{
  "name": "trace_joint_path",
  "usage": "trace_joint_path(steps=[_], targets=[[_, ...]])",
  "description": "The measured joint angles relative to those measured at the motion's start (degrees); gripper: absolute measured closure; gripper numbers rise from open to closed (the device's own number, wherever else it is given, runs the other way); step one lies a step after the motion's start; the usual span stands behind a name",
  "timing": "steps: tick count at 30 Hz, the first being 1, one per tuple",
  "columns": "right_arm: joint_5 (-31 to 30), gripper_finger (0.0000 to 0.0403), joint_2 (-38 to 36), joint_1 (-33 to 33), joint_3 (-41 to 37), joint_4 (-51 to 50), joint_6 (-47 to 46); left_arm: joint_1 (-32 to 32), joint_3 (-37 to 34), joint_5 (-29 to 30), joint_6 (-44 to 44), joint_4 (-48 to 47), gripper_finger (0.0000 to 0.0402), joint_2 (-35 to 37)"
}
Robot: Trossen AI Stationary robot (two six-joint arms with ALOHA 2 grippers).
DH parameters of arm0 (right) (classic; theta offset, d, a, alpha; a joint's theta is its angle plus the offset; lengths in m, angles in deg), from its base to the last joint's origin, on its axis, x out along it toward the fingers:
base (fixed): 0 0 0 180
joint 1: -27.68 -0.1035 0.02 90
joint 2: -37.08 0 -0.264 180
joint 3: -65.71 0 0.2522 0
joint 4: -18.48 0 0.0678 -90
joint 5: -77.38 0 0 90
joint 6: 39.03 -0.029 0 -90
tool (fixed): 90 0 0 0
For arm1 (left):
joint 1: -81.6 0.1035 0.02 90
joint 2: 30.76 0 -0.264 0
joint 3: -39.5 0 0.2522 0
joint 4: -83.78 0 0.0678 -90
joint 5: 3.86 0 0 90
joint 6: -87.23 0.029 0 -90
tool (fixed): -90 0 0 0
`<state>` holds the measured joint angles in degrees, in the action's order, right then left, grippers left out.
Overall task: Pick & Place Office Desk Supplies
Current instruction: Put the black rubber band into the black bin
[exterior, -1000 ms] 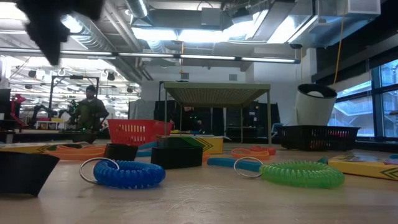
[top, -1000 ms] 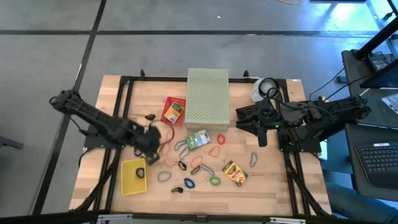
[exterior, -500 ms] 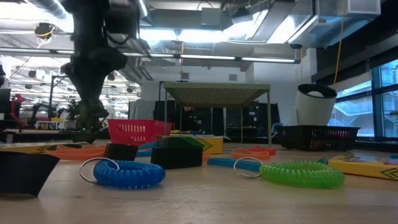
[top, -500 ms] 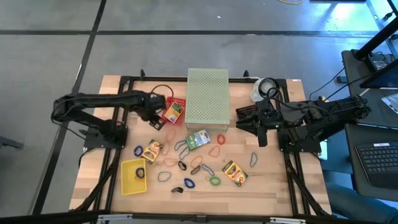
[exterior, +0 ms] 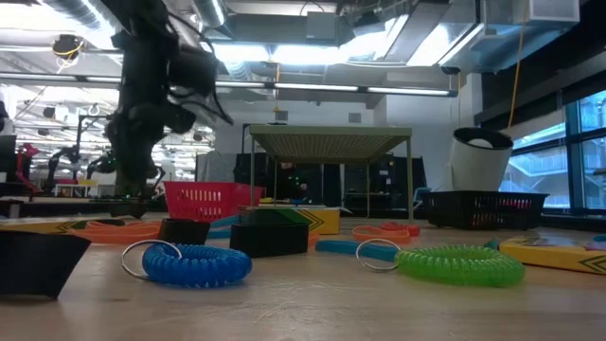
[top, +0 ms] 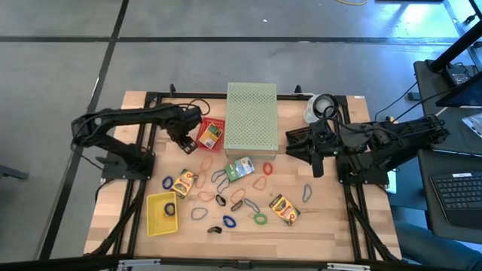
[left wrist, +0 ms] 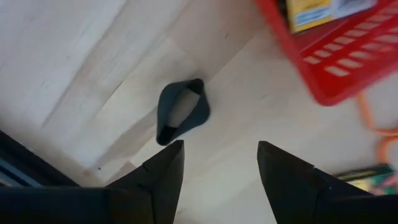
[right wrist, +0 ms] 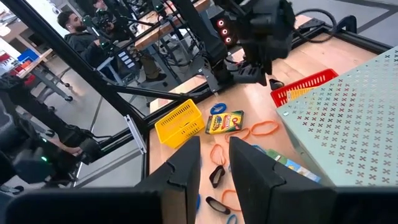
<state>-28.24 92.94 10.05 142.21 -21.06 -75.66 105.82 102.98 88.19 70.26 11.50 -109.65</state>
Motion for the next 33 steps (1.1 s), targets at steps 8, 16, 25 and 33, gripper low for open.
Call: trace_joint_path(steps=[8,16,25,33], targets=[[0.04,0.0317,-0.02,0.0,0.0,-0.01,-1.06,0.09,-0.02,2.83,6.32,0.08,0.0201,-6.07],[0.05,0.0317,-0.02,0.0,0.0,-0.02,-1.78,0.7,-0.02,4.85,11.26,1.31,0.0201,-7.97],[0.05,0.0317,-0.02,0.0,0.0,0.02,-2.33,0.68,-0.02,4.21,13.67,4.06,0.0201,-11.44],[0.16,0.0317,-0.02,0.0,0.02,0.02,-3.49,1.91,0.0,3.92,13.93,4.41,0.0212,-14.75]])
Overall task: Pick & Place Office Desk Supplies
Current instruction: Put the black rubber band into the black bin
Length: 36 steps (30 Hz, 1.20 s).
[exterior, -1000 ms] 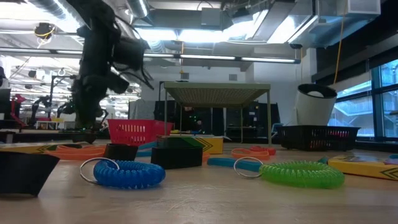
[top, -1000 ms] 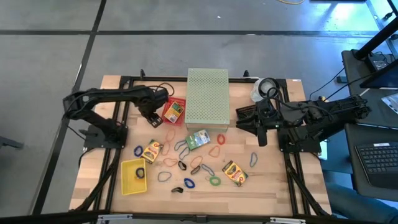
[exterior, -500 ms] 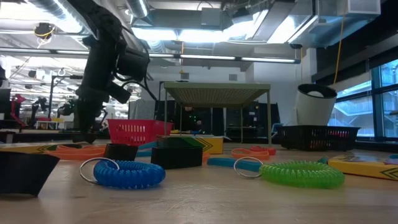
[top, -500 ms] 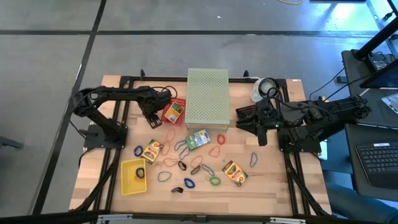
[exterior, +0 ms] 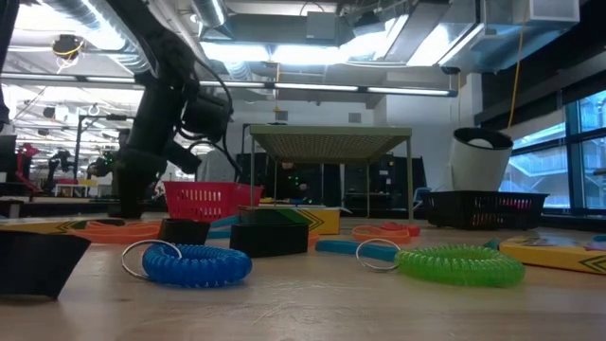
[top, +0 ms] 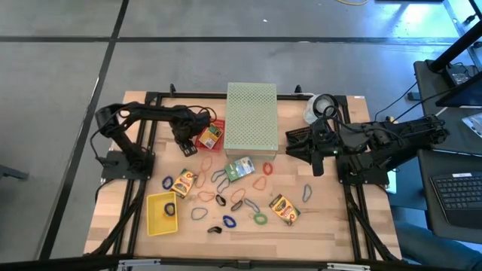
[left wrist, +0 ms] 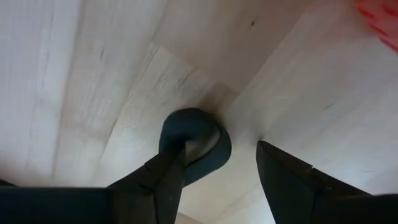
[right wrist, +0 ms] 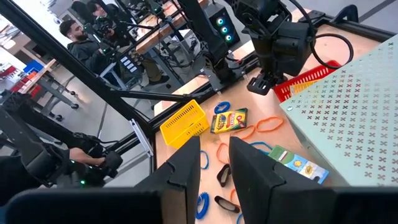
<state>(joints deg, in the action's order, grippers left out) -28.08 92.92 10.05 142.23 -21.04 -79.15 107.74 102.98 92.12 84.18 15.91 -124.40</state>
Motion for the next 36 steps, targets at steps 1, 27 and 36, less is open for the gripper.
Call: trace_joint_path(steps=[1,27,36], targets=[[0.01,0.0317,0.0,0.0,0.0,0.0,0.0,0.2,0.0,-0.21,-0.02,0.0,0.0217,-0.25],[-0.15,0.0317,0.0,0.01,0.02,0.0,-0.37,0.52,0.0,0.21,0.41,-0.79,0.0398,-1.0],[-0.15,0.0317,0.0,0.0,0.02,0.0,-0.11,0.58,-0.04,1.4,-1.28,-3.51,0.04,4.89]])
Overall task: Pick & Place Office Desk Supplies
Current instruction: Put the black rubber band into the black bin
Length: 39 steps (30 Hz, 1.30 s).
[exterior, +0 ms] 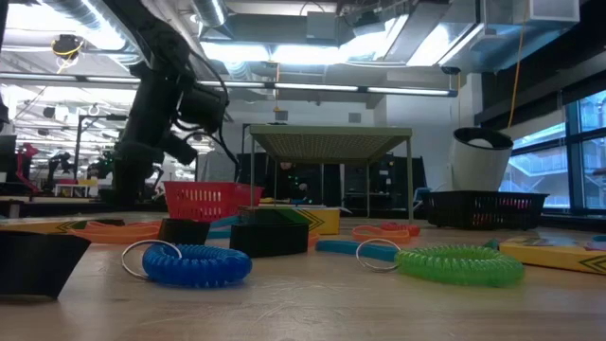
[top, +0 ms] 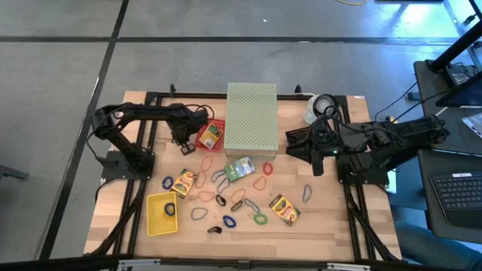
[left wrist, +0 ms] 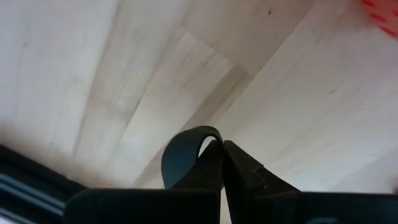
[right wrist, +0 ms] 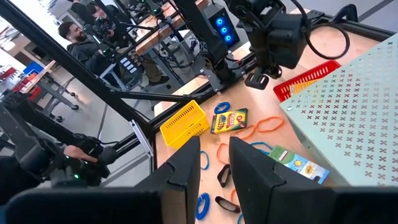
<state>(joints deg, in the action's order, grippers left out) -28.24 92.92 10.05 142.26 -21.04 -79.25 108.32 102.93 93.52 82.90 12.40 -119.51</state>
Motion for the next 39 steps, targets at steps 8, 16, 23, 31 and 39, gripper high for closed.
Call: trace_joint_path(steps=[8,16,23,31,39], targets=[[0.0,0.0317,0.0,0.02,0.0,0.0,0.21,-0.1,0.0,-3.57,-4.11,-3.36,0.04,8.47],[0.01,0.0317,0.0,0.0,0.0,-0.01,0.28,-4.96,0.04,-13.33,-10.13,-3.44,0.04,18.88],[0.02,0.0317,0.0,0.0,0.0,-0.01,0.35,-15.28,0.07,-23.49,-14.75,-3.35,0.04,26.34],[0.02,0.0317,0.0,0.02,0.0,0.0,0.39,-30.74,0.09,-26.45,-27.55,1.83,0.04,31.15],[0.22,0.0317,0.0,0.02,0.0,0.0,0.32,-43.63,0.11,-26.42,-41.07,6.51,0.04,31.56]])
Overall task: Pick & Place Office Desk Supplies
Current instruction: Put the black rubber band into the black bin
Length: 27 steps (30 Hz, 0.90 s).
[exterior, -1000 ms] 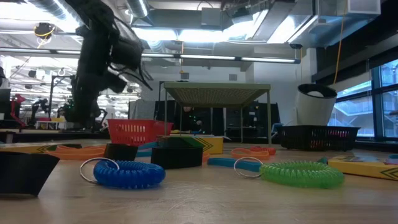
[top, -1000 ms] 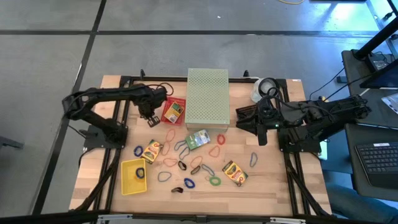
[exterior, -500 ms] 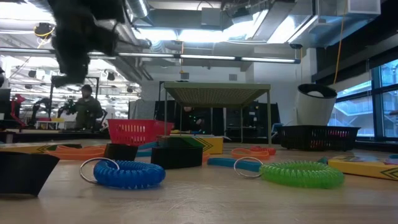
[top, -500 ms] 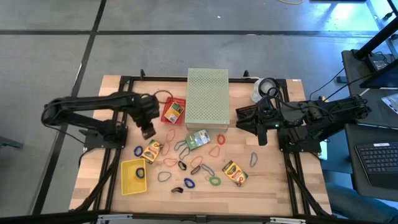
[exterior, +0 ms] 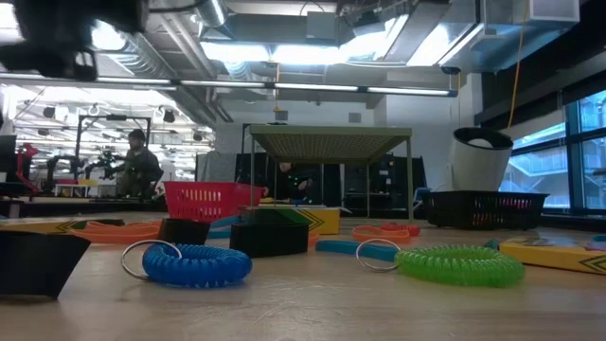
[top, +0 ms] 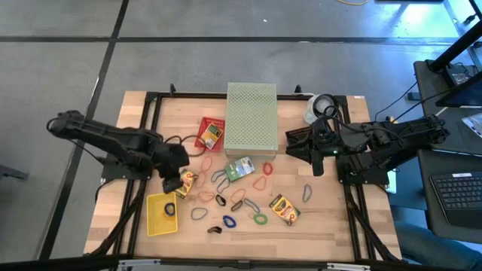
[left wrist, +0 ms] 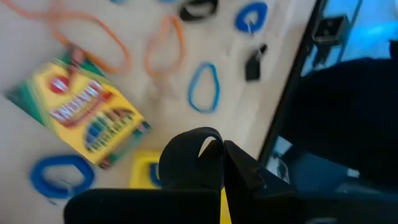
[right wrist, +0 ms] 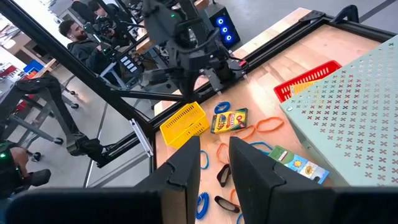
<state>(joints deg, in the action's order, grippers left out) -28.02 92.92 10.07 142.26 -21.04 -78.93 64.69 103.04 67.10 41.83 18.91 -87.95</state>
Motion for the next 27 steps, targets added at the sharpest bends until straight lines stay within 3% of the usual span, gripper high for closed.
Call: trace_joint_path(steps=[12,27], targets=[[0.0,0.0317,0.0,0.0,0.0,0.0,-0.11,-15.91,0.0,0.93,-14.57,-0.04,0.04,-2.4],[0.0,0.0317,0.0,-0.02,0.0,0.0,-1.43,-22.58,0.0,1.61,-12.44,0.43,0.04,-14.5]])
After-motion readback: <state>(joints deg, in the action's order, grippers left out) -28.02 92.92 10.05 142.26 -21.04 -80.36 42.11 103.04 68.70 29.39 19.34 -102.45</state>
